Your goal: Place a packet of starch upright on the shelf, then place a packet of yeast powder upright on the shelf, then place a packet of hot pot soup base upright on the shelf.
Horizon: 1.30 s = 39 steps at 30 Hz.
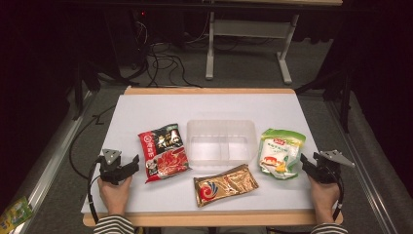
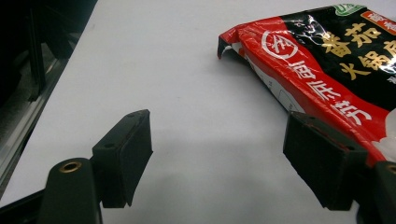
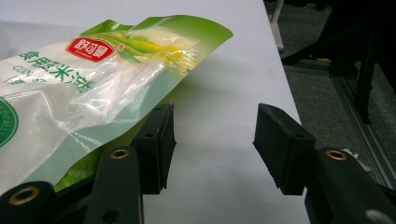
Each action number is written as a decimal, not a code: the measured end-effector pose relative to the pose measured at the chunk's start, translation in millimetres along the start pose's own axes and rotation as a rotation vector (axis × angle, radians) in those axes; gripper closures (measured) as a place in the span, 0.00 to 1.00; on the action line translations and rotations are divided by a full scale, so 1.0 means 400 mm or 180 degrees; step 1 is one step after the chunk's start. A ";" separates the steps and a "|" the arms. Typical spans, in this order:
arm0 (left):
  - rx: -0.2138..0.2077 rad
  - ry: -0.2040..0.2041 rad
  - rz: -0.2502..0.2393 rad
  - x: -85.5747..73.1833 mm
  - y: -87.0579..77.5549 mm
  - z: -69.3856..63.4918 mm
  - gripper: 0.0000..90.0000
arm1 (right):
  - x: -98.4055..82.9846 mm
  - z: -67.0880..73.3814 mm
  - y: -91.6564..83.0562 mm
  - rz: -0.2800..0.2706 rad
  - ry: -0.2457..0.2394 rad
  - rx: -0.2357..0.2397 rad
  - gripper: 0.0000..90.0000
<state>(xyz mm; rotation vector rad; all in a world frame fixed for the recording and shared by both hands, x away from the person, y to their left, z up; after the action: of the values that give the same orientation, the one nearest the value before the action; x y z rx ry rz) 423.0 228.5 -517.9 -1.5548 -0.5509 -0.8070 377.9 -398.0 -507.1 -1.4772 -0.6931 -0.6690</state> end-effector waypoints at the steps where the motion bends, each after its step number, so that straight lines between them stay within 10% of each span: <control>1: -0.0003 -0.0003 0.0000 0.000 0.000 0.000 0.27 | 0.000 0.000 0.000 0.0003 -0.0007 -0.0001 0.54; 39: -0.0002 0.0039 0.0061 0.000 0.005 -0.003 0.27 | 0.005 -0.013 -0.012 -0.0152 0.0122 0.0122 0.50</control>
<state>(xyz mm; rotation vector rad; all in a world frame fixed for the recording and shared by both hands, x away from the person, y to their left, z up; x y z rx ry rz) 424.1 227.1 -519.2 -1.5526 -0.5263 -0.8016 375.5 -403.3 -502.3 -1.4129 -0.7098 -0.7153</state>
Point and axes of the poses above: each handheld gripper's, and its own axes: y roughly forward along the jaws, x roughly out of its top, z roughly to its left, the point moved 6 cm from there along y, roughly forward along the jaws, and after that the axes turned 7 degrees about z, right-handed, at the moved point
